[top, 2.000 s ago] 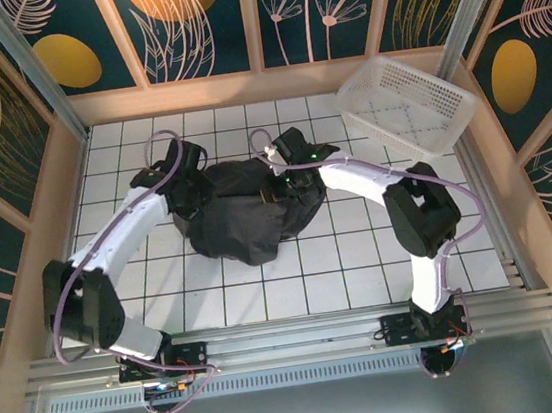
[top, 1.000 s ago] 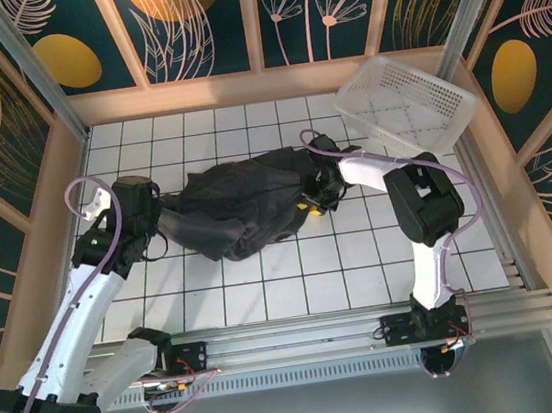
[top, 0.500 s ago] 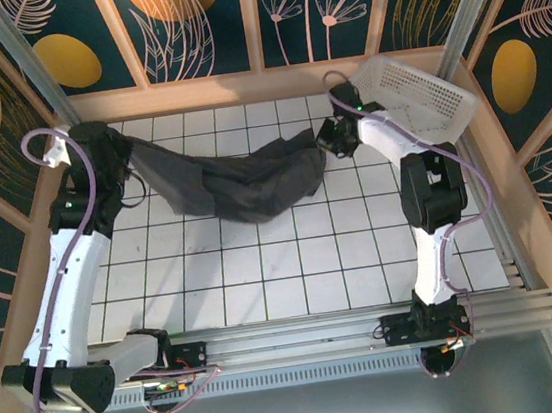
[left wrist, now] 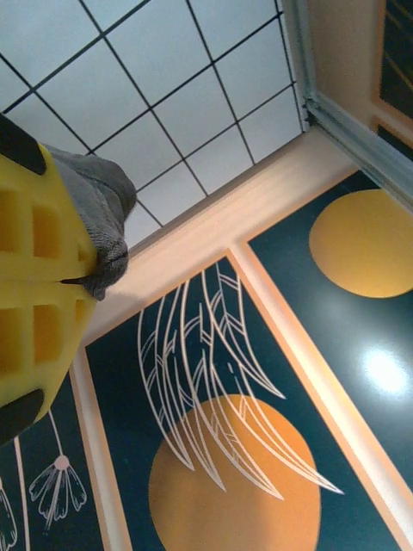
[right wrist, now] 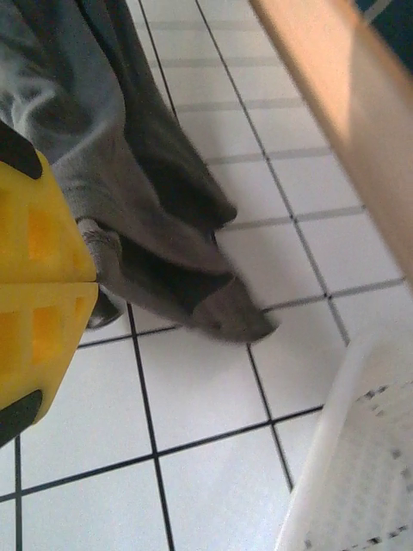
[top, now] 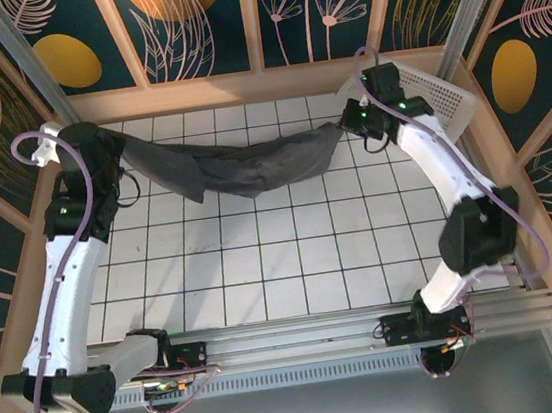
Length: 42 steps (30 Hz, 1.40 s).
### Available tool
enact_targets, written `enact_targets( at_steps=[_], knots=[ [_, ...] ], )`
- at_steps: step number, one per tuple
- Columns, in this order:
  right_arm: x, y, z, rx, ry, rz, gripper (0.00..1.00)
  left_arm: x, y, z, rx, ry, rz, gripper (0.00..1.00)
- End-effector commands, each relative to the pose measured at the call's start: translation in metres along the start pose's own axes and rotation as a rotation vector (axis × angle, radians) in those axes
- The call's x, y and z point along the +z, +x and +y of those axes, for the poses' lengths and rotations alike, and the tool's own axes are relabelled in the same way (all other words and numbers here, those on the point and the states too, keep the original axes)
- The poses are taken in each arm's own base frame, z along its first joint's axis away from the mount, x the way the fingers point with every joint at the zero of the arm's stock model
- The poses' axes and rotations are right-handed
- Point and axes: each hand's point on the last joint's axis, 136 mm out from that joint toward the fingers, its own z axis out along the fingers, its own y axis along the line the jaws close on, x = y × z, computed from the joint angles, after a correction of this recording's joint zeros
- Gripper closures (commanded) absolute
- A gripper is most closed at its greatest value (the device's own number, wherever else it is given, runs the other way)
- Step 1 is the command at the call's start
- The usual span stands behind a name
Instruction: Fold and stack the t-shirts
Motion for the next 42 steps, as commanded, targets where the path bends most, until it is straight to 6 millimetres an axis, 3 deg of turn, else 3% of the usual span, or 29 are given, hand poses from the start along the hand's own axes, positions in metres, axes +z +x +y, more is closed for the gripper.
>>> enact_targets(
  at_steps=[1,4,6,8,11,12,15,17,19,21,24,26,30,38,42],
  knots=[
    [-0.058,-0.025,0.029,-0.104,-0.148,-0.187,1.0,-0.029,-0.042,-0.015,-0.036,0.087,-0.159,1.0],
    [-0.078,-0.02,0.032,-0.108,-0.184,-0.225,1.0,-0.03,-0.036,-0.009,-0.047,0.095,-0.144,1.0],
    [-0.07,-0.013,0.028,-0.093,-0.193,-0.221,1.0,-0.021,-0.022,0.001,-0.053,0.077,-0.109,1.0],
    [-0.043,-0.012,0.021,-0.064,-0.169,-0.187,1.0,-0.004,-0.004,0.013,-0.047,0.044,-0.067,1.0],
    [0.018,-0.017,0.02,-0.02,-0.139,-0.083,1.0,0.029,0.024,0.037,-0.03,-0.054,-0.016,1.0],
    [0.045,-0.011,0.018,-0.003,-0.121,-0.02,1.0,0.042,0.034,0.04,-0.013,-0.069,0.009,1.0],
    [0.073,0.014,0.032,-0.054,-0.086,0.087,1.0,0.068,0.052,0.032,0.016,-0.066,0.071,1.0],
    [0.077,0.059,0.048,-0.16,-0.085,0.158,1.0,0.075,0.057,0.026,0.015,-0.058,0.096,1.0],
    [0.073,0.112,0.057,-0.276,-0.102,0.237,0.87,0.076,0.06,0.023,0.01,-0.038,0.11,1.0],
    [0.066,0.172,0.055,-0.388,-0.11,0.335,0.66,0.073,0.062,0.023,0.009,-0.031,0.122,1.0],
    [0.06,0.231,0.038,-0.444,-0.063,0.46,0.46,0.069,0.065,0.026,0.026,-0.039,0.143,1.0],
    [0.056,0.252,0.031,-0.416,-0.059,0.518,0.39,0.068,0.068,0.029,0.034,-0.045,0.158,1.0],
    [0.051,0.278,0.032,-0.376,-0.097,0.605,0.36,0.066,0.071,0.031,0.042,-0.049,0.176,1.0],
    [0.05,0.307,0.022,-0.294,-0.08,0.725,0.35,0.061,0.07,0.035,0.068,-0.061,0.182,1.0],
    [0.062,0.318,0.024,-0.251,-0.081,0.772,0.37,0.057,0.068,0.037,0.087,-0.068,0.176,1.0]
  ],
)
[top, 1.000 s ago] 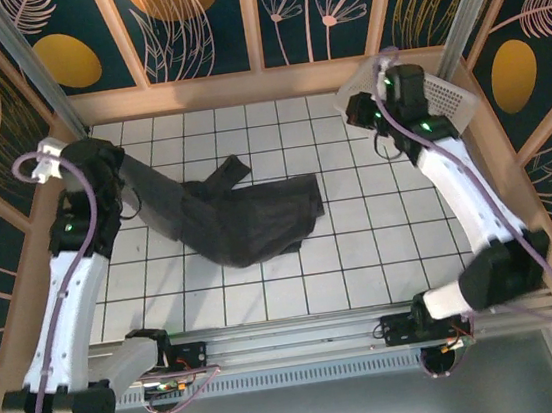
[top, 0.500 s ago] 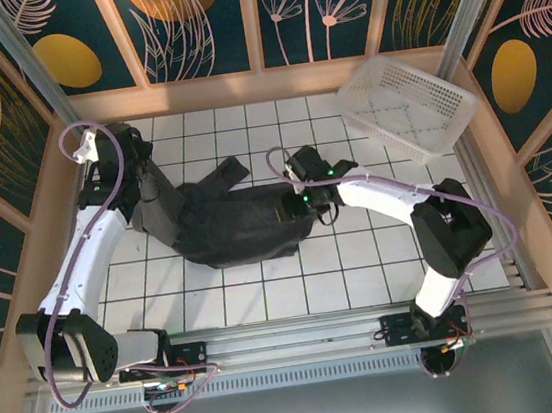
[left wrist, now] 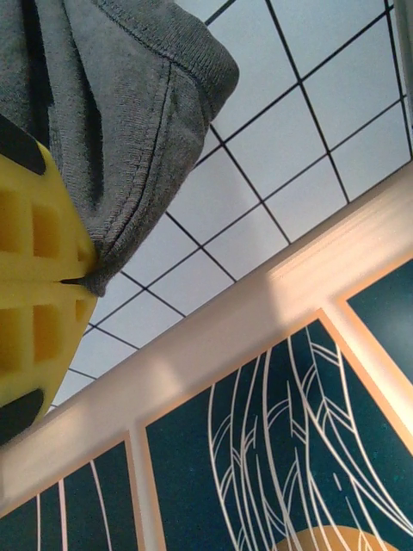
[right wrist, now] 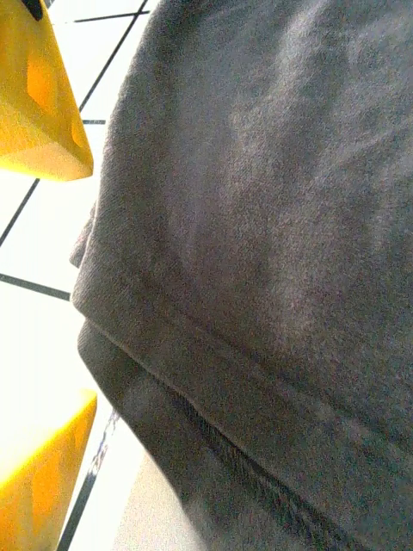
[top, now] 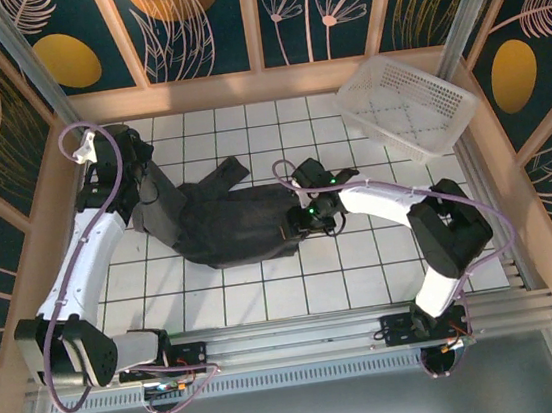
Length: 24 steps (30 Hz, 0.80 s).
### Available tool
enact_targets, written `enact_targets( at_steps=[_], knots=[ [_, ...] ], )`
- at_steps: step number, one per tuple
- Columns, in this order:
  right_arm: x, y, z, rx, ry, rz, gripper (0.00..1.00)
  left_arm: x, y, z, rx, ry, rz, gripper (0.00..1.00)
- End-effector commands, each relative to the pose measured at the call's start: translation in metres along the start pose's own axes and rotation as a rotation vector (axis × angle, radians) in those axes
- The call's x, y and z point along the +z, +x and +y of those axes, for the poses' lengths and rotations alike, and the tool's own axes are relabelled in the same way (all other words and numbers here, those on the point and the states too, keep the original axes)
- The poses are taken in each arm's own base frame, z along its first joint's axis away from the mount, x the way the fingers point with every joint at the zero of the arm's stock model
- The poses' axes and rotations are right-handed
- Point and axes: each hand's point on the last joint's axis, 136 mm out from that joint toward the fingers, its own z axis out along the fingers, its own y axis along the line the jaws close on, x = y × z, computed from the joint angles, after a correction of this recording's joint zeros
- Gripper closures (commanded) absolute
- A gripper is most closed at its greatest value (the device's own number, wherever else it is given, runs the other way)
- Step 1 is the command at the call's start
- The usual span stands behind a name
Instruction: Fold and stack the t-shirts
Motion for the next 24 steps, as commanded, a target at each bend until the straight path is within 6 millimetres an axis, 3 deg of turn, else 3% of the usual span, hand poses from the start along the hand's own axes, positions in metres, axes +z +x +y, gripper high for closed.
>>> enact_targets(
  at_steps=[1,4,7,10,17,24],
  knots=[
    [0.021,0.01,-0.001,0.07,-0.011,0.086,0.38,-0.017,-0.015,-0.011,0.023,0.039,-0.031,1.0],
    [0.03,-0.001,-0.004,0.105,0.0,0.078,0.49,-0.022,-0.017,-0.011,0.034,0.04,-0.037,1.0],
    [0.029,-0.027,-0.012,0.126,0.044,0.02,0.77,-0.024,-0.018,-0.011,0.04,0.041,-0.041,1.0],
    [0.009,-0.064,-0.018,0.176,0.031,-0.083,0.99,-0.028,-0.022,-0.017,0.043,0.06,-0.05,1.0],
    [-0.079,-0.144,-0.038,0.253,-0.011,-0.333,1.0,-0.037,-0.05,-0.055,0.033,0.14,-0.11,1.0],
    [-0.142,-0.182,-0.031,0.222,-0.097,-0.418,1.0,-0.047,-0.08,-0.091,0.026,0.214,-0.179,1.0]
  ],
)
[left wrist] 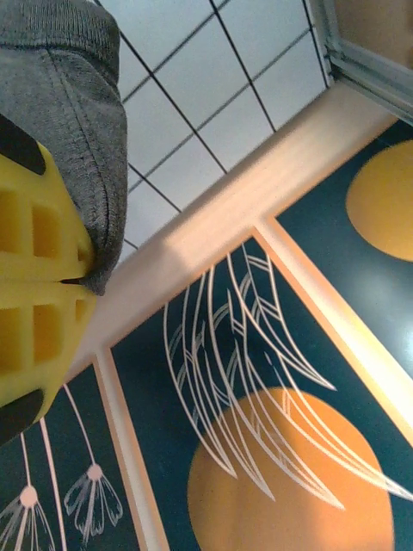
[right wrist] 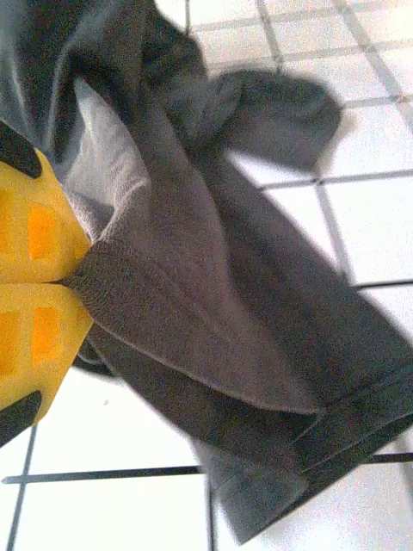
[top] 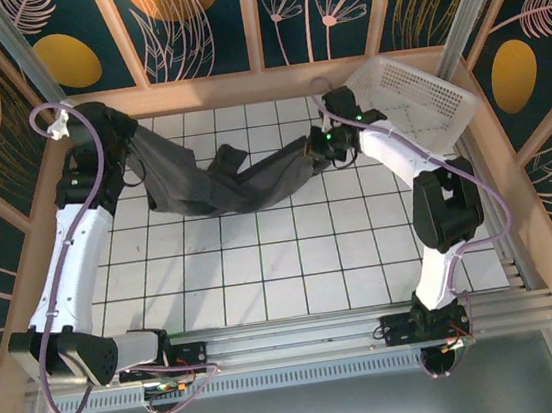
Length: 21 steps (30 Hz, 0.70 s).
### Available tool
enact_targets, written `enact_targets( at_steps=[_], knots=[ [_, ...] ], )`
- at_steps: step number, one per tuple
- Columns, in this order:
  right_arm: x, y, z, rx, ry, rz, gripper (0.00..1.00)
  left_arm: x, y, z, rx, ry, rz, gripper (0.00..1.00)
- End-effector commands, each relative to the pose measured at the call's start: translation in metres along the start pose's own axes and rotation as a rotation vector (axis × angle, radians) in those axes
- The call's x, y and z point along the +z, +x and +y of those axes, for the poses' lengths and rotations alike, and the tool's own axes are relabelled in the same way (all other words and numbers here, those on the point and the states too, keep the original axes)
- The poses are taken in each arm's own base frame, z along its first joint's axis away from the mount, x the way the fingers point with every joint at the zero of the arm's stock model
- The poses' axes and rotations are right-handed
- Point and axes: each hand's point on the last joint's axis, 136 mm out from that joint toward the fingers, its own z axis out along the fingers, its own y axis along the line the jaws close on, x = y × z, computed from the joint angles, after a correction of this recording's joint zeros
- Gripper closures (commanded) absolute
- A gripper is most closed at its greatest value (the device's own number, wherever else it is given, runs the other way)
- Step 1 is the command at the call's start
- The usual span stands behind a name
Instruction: Fold and stack the t-shirts
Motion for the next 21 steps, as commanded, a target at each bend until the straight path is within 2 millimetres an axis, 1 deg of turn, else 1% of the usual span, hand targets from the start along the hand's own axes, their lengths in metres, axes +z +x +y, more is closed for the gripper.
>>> enact_targets(
  at_steps=[1,3,6,8,10,13,16,20,21],
  knots=[
    [-0.04,-0.015,0.027,-0.05,-0.076,-0.031,1.0,-0.006,-0.029,-0.027,0.014,0.069,-0.082,1.0],
    [-0.054,-0.025,0.033,-0.062,-0.093,-0.061,1.0,-0.009,-0.035,-0.032,0.022,0.079,-0.103,1.0],
    [-0.08,-0.037,0.046,-0.093,-0.138,-0.127,1.0,-0.019,-0.047,-0.041,0.026,0.109,-0.143,1.0],
    [-0.099,-0.039,0.053,-0.119,-0.169,-0.162,1.0,-0.025,-0.052,-0.044,0.025,0.126,-0.163,1.0],
    [-0.114,-0.032,0.055,-0.14,-0.202,-0.178,1.0,-0.032,-0.055,-0.043,0.022,0.138,-0.177,1.0],
    [-0.131,-0.012,0.051,-0.152,-0.248,-0.168,1.0,-0.041,-0.052,-0.036,0.017,0.147,-0.179,1.0],
    [-0.139,0.017,0.041,-0.142,-0.265,-0.118,1.0,-0.046,-0.04,-0.018,0.017,0.13,-0.157,1.0],
    [-0.142,0.069,0.025,-0.096,-0.294,-0.02,1.0,-0.051,-0.017,0.012,0.012,0.089,-0.098,1.0],
    [-0.139,0.085,0.019,-0.067,-0.299,0.017,1.0,-0.051,-0.01,0.022,0.008,0.071,-0.078,1.0]
  ],
)
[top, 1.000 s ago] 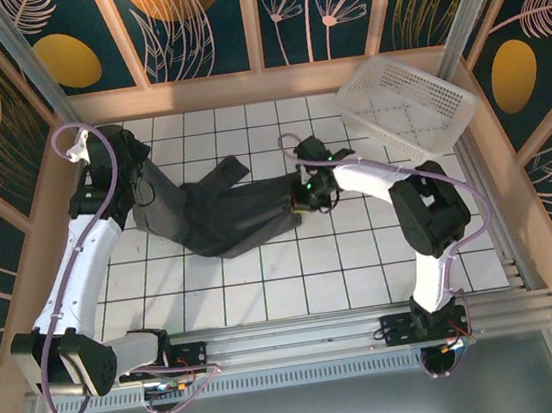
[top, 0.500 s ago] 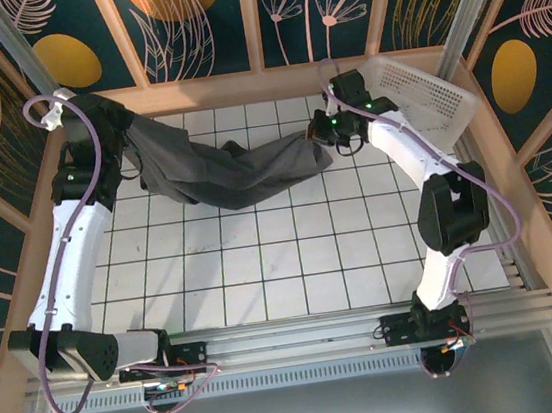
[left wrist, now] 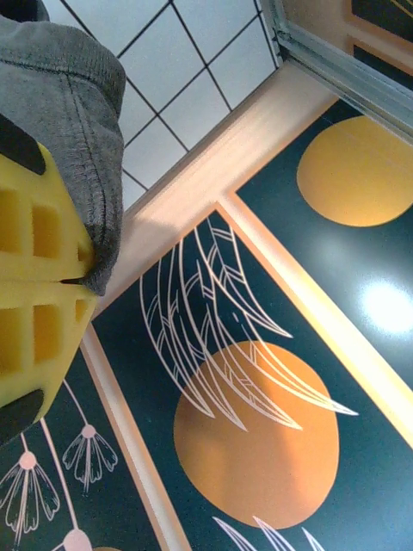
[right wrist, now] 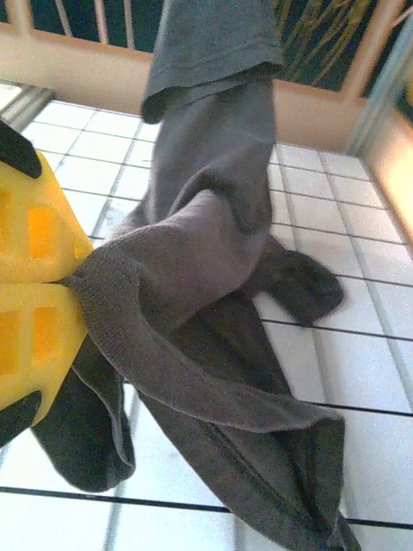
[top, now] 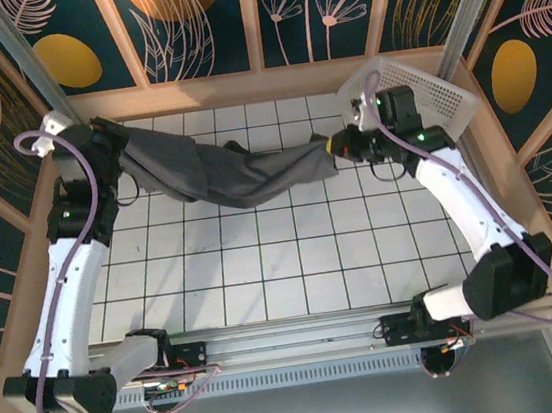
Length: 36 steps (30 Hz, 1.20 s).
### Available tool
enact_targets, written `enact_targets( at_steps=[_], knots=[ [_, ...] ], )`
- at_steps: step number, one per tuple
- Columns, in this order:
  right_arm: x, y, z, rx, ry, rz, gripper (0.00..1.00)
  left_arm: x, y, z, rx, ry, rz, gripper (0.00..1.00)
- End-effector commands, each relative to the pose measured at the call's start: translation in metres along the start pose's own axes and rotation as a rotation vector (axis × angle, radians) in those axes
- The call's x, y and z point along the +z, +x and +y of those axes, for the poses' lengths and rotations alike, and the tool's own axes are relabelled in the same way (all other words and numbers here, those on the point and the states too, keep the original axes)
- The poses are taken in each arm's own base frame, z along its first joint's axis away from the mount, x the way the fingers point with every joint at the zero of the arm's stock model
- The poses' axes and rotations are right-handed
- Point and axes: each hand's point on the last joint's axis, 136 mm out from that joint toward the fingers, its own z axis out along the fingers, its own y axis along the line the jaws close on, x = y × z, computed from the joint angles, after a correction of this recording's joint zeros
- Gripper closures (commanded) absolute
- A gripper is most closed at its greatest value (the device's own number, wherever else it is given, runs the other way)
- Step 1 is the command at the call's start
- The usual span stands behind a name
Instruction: Fold and stack the t-shirts
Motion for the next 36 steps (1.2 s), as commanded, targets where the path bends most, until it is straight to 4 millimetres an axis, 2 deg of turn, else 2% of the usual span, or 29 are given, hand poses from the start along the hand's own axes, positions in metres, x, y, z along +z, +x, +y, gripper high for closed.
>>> enact_targets(
  at_steps=[1,3,5,7,12,15,16,18,21,24,26,27,30,33,36],
  knots=[
    [-0.001,0.055,-0.011,0.098,-0.044,0.138,1.0,-0.006,0.012,0.024,-0.023,-0.034,0.016,1.0],
    [0.006,0.078,-0.031,0.181,0.004,0.177,1.0,-0.007,0.028,0.045,-0.043,-0.074,0.043,1.0],
    [0.019,0.087,-0.053,0.246,0.062,0.189,1.0,-0.003,0.043,0.064,-0.055,-0.112,0.068,1.0],
    [0.042,0.086,-0.08,0.309,0.128,0.213,1.0,0.007,0.06,0.082,-0.052,-0.163,0.102,1.0],
    [0.11,0.086,-0.143,0.408,0.303,0.349,1.0,0.035,0.094,0.109,0.001,-0.252,0.186,1.0],
    [0.124,0.081,-0.172,0.408,0.419,0.347,1.0,0.046,0.108,0.117,0.014,-0.281,0.23,1.0],
    [0.125,0.077,-0.178,0.401,0.448,0.339,0.94,0.048,0.112,0.119,0.015,-0.285,0.246,1.0],
    [0.122,0.069,-0.182,0.383,0.483,0.307,0.77,0.05,0.119,0.12,0.012,-0.283,0.272,1.0],
    [0.101,0.056,-0.172,0.326,0.523,0.226,0.58,0.049,0.124,0.122,0.011,-0.286,0.296,1.0],
    [0.072,0.07,-0.163,0.218,0.61,0.173,0.48,0.044,0.126,0.128,0.012,-0.303,0.305,1.0],
    [0.06,0.096,-0.162,0.141,0.668,0.192,0.45,0.041,0.125,0.127,0.005,-0.298,0.301,1.0],
    [0.056,0.112,-0.16,0.111,0.677,0.212,0.44,0.039,0.129,0.132,0.006,-0.307,0.312,1.0],
    [0.059,0.147,-0.152,0.018,0.685,0.266,0.44,0.035,0.132,0.134,-0.001,-0.304,0.328,1.0],
    [0.071,0.161,-0.145,-0.031,0.658,0.295,0.43,0.033,0.133,0.134,-0.001,-0.301,0.336,1.0],
    [0.083,0.168,-0.152,-0.019,0.665,0.325,0.43,0.031,0.134,0.134,0.002,-0.3,0.34,1.0]
  ],
)
